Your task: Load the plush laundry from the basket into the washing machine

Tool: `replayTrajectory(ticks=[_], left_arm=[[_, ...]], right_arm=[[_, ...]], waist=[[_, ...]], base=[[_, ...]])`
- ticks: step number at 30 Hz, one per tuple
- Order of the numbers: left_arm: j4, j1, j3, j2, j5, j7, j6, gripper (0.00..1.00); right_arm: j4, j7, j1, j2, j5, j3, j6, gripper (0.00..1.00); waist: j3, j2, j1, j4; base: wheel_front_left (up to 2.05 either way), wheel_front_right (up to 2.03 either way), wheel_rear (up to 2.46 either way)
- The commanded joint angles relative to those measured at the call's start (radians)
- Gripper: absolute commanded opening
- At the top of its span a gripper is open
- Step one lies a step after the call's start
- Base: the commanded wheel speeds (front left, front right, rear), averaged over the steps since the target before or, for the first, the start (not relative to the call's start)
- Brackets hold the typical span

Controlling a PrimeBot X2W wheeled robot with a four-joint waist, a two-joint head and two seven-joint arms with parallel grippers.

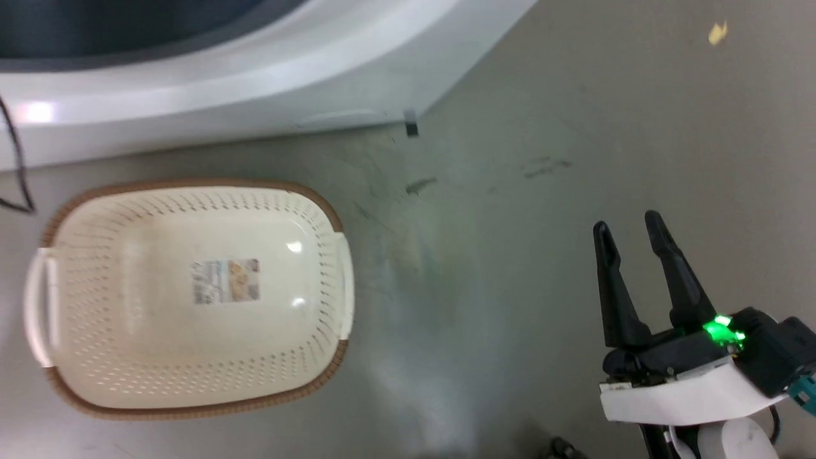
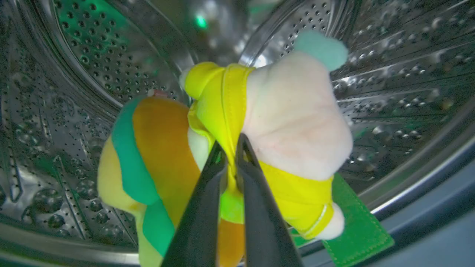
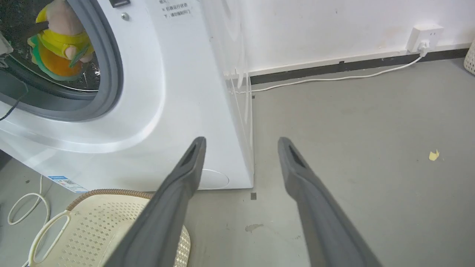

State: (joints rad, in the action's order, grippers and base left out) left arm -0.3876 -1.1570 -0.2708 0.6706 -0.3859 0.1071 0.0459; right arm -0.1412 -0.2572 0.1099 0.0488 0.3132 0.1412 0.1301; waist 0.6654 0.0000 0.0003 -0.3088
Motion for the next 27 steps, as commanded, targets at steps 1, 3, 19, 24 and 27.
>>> replayTrajectory(ticks=[1, 3, 19, 24, 27], left_arm=[[-0.036, -0.057, -0.011, 0.006, 0.017, 0.01, 0.009, 0.0], [-0.101, -0.13, -0.035, 0.009, 0.044, 0.022, 0.021, 0.0], [-0.516, -0.391, -0.183, -0.026, 0.128, 0.036, 0.075, 0.0], [-0.575, -0.398, -0.214, -0.042, 0.119, -0.01, 0.081, 0.0], [-0.603, -0.395, -0.225, -0.055, 0.113, -0.053, 0.082, 1.0]], right_arm=[[-0.006, -0.005, 0.018, 0.001, 0.011, 0.007, 0.001, 1.0], [-0.007, -0.005, 0.025, 0.001, 0.02, 0.018, 0.001, 1.0], [-0.009, -0.005, 0.05, 0.001, 0.066, 0.046, 0.001, 1.0], [-0.006, -0.005, 0.056, 0.001, 0.061, 0.037, 0.001, 1.0], [-0.003, -0.005, 0.057, 0.001, 0.048, 0.028, 0.001, 1.0]], waist=[[0.057, 0.0, -0.0003, -0.04], [0.077, 0.0, -0.0003, -0.052], [0.14, 0.0, -0.0003, -0.096], [0.12, 0.0, -0.0003, -0.081], [0.093, 0.0, -0.0003, -0.067]], base=[[0.0, 0.0, 0.0], [0.0, 0.0, 0.0], [0.0, 0.0, 0.0], [0.0, 0.0, 0.0], [0.0, 0.0, 0.0]])
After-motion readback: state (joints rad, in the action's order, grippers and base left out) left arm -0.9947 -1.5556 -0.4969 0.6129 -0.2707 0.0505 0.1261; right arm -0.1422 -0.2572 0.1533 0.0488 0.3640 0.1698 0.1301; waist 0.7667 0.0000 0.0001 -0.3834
